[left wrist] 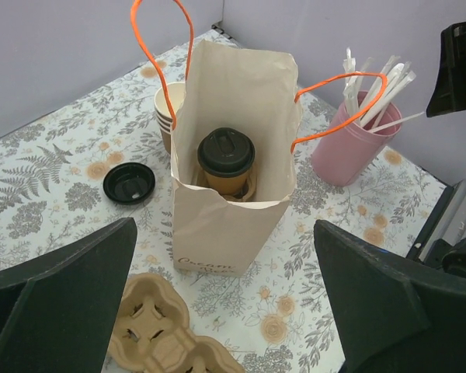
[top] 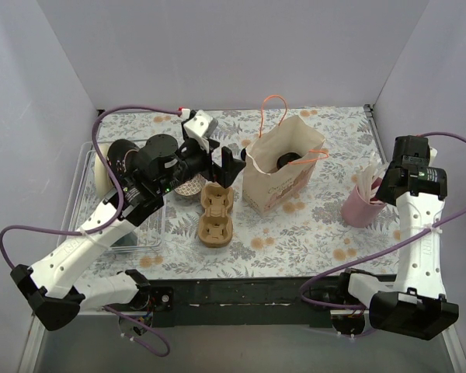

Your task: Pack the takeout coffee

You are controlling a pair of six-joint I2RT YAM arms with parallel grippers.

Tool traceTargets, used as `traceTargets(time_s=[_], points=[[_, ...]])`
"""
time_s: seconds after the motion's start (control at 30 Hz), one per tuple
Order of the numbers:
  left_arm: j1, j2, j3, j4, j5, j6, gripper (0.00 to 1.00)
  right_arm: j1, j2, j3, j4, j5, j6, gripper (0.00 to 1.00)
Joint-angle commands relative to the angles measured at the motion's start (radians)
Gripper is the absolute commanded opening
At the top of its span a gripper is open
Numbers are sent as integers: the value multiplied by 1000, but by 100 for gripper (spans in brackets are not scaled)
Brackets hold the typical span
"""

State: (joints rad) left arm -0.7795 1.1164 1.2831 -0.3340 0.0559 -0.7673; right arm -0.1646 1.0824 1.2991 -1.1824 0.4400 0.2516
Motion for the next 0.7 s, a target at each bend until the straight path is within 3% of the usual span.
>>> traceTargets(time_s=[0.0, 0.27, 0.67], points=[[5, -55, -5, 10, -19, 28, 98, -30, 2, -30, 85, -35, -29, 52], [5, -47, -1, 1, -31, 49, 98, -46, 22, -70, 175, -109, -32, 45], [5, -43, -1, 7, -39, 56, 98, -52, 28, -113, 204, -89, -34, 38]])
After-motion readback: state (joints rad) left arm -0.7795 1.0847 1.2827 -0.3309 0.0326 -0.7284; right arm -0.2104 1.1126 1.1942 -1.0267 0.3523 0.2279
